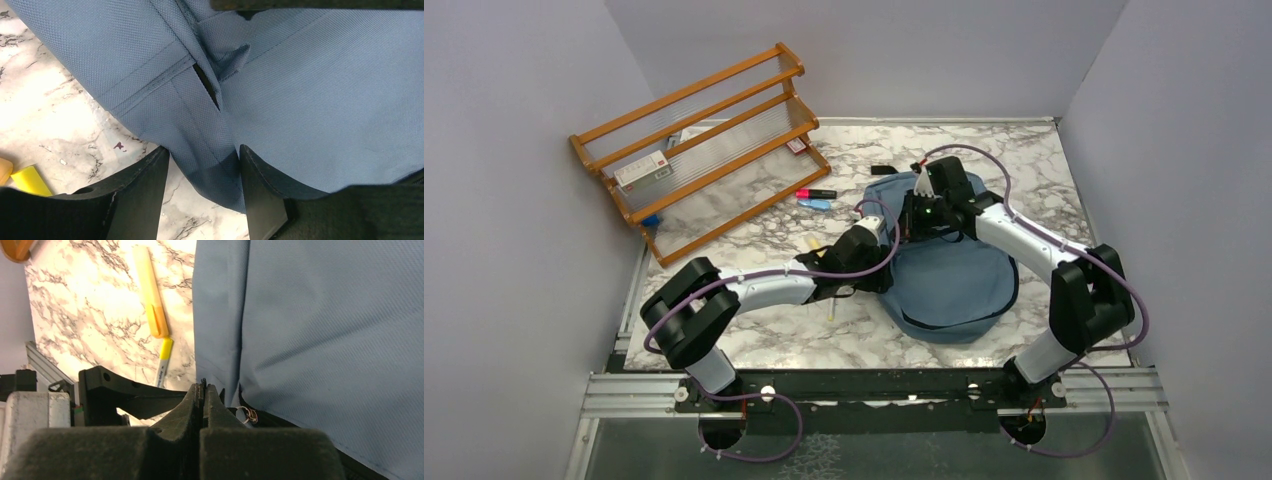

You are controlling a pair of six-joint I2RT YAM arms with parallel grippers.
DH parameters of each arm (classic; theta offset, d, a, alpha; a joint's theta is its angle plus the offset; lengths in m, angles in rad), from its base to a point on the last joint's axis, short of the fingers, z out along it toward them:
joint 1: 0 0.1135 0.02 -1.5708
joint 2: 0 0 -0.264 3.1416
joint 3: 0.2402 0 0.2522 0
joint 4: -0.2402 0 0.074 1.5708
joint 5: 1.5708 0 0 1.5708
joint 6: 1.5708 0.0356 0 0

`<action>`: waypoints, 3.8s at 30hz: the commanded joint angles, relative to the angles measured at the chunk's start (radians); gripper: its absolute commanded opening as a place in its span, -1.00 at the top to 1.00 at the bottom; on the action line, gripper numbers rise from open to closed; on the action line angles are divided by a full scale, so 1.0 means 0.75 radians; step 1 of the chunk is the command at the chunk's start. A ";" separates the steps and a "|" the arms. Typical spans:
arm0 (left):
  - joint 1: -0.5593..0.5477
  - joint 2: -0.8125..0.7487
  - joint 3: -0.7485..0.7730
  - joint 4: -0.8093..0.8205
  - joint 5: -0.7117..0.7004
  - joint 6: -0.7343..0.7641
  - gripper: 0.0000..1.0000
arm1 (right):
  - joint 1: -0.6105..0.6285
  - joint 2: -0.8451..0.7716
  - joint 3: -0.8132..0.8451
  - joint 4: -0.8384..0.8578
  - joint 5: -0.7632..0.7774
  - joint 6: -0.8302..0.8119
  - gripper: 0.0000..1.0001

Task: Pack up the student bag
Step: Unzip the student bag at the center of the board, then adjust the student bag at the center of the board.

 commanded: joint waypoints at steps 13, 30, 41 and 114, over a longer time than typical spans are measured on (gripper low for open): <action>0.005 -0.036 -0.034 0.063 0.055 0.002 -0.08 | 0.071 0.072 -0.039 0.256 -0.084 0.170 0.99; 0.004 -0.177 -0.056 -0.001 -0.037 0.025 -0.12 | 0.071 -0.036 0.029 0.072 0.168 0.055 0.34; 0.075 -0.451 -0.030 -0.211 -0.187 0.107 -0.31 | 0.070 -0.358 -0.119 -0.008 0.368 -0.120 0.01; 0.412 -0.494 -0.108 -0.248 -0.002 0.139 -0.62 | 0.273 -0.553 -0.585 -0.309 0.986 0.405 0.37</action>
